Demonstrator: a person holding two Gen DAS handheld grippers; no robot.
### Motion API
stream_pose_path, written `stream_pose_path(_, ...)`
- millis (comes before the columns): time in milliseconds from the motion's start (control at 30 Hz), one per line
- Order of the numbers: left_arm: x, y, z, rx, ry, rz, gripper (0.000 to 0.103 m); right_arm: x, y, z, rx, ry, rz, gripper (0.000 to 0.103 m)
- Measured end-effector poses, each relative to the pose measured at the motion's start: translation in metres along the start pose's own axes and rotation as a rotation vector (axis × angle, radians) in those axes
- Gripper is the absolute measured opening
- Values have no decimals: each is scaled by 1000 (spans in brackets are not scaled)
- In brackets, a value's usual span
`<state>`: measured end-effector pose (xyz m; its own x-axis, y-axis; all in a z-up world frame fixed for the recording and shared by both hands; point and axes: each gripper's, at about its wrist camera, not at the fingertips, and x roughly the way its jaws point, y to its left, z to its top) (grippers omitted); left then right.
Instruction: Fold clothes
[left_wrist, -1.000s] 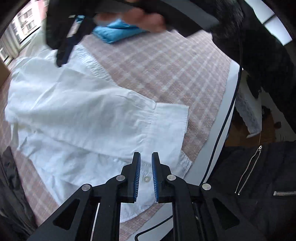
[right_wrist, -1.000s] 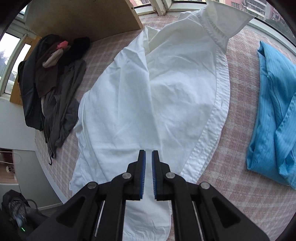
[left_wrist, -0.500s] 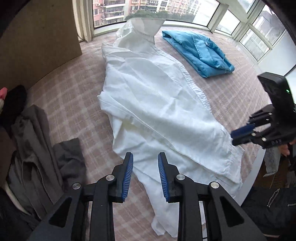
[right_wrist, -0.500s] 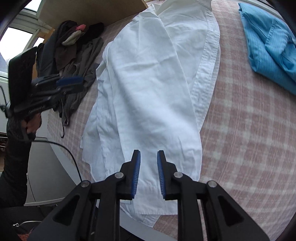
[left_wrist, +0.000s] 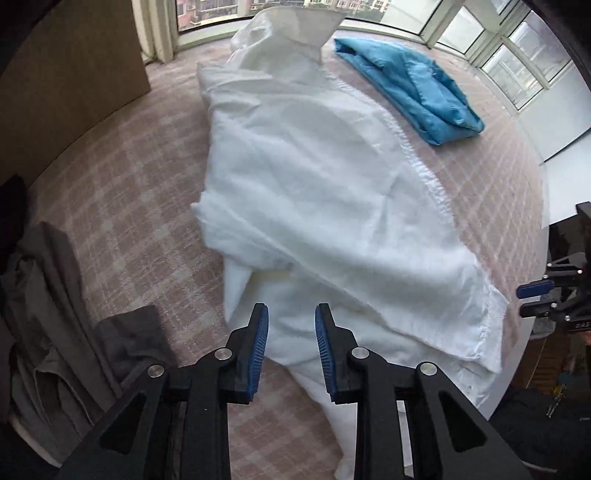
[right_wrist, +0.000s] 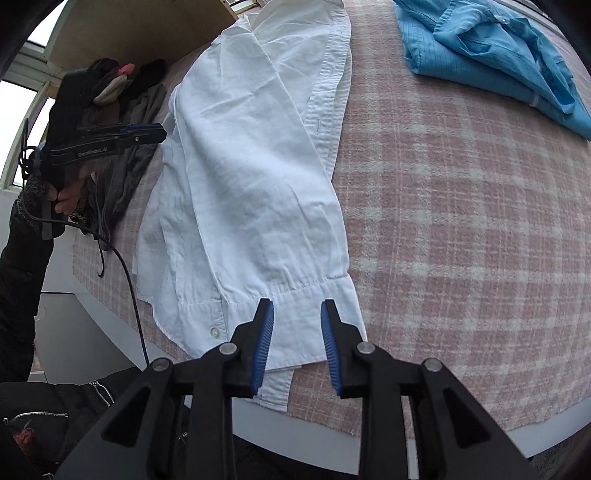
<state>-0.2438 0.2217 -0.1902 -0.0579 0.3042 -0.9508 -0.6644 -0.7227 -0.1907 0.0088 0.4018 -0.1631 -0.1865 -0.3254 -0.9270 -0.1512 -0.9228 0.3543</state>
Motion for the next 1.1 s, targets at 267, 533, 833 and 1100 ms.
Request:
stream_pose_path(267, 28, -2, 16, -49, 45, 5, 31, 3, 21, -40, -1, -29, -90, 30)
stream_pose_path(533, 32, -4, 29, -67, 37, 23, 31, 33, 71, -55, -109, -37, -111, 32)
stream_pose_path(833, 34, -2, 31, -55, 24, 19, 20, 68, 82, -46, -149, 23, -263, 13)
stream_pose_path(1100, 28, -1, 29, -40, -15, -1, 1, 42, 78, -33, -83, 3, -210, 4)
